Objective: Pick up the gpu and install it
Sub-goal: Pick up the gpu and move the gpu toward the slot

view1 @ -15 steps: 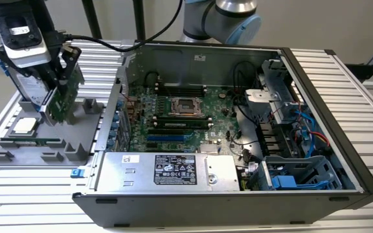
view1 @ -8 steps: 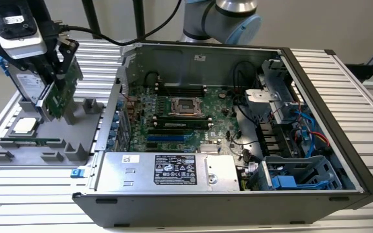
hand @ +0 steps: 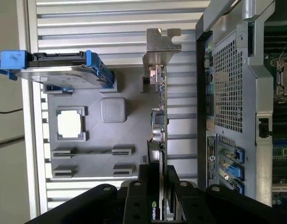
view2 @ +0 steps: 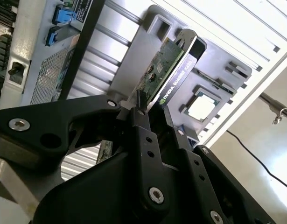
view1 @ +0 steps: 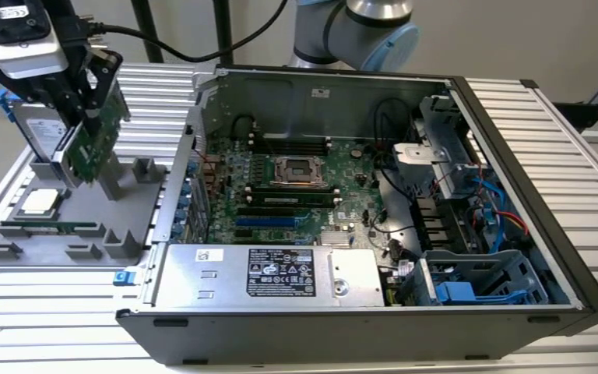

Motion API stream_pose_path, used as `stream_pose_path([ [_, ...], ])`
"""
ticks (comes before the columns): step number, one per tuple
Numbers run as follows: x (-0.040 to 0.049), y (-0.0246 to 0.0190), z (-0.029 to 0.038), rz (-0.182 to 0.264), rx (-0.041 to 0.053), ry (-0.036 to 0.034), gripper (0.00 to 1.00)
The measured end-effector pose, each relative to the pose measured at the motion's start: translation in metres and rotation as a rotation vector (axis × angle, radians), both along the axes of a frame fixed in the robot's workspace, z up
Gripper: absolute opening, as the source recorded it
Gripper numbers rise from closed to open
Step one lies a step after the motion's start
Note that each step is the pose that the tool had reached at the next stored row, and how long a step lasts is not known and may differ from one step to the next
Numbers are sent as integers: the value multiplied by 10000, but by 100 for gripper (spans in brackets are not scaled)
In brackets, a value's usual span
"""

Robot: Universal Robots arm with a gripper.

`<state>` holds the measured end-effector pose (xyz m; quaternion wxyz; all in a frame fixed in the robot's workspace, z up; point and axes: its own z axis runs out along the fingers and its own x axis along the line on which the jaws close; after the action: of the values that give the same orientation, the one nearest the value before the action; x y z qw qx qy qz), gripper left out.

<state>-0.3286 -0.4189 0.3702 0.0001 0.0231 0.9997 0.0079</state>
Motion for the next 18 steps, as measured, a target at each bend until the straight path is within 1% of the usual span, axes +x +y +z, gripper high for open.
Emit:
stream_pose_path([
  [18,0,0,317,-1,-1,1,0],
])
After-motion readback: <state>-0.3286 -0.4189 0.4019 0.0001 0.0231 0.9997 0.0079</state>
